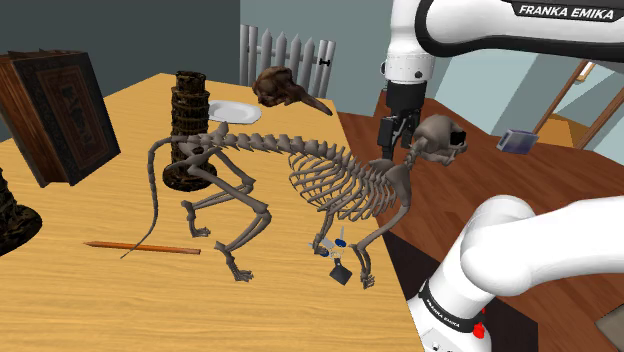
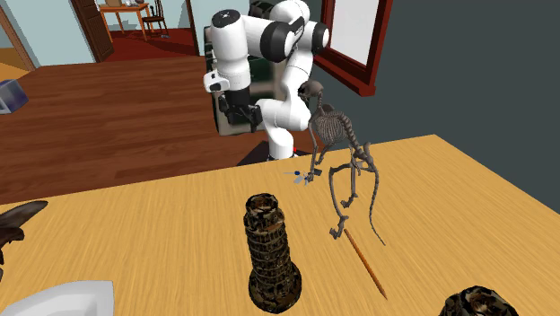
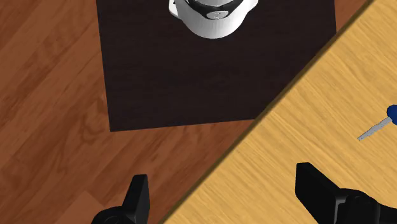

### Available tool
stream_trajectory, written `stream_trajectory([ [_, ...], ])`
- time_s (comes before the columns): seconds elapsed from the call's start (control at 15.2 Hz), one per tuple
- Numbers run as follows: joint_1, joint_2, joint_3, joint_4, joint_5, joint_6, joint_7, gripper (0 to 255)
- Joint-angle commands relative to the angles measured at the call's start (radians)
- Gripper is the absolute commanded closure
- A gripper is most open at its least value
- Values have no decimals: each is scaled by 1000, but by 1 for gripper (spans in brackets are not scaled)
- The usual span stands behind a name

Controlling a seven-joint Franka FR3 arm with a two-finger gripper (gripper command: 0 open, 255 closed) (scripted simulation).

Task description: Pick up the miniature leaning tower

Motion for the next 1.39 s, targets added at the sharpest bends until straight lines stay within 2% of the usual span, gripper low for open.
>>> stream_trajectory([
  [0.0,0,0,0,0,0,0,0,0],
  [0.66,59,287,85,227,81,146,53,0],
  [1.32,101,571,166,538,98,209,102,0],
])
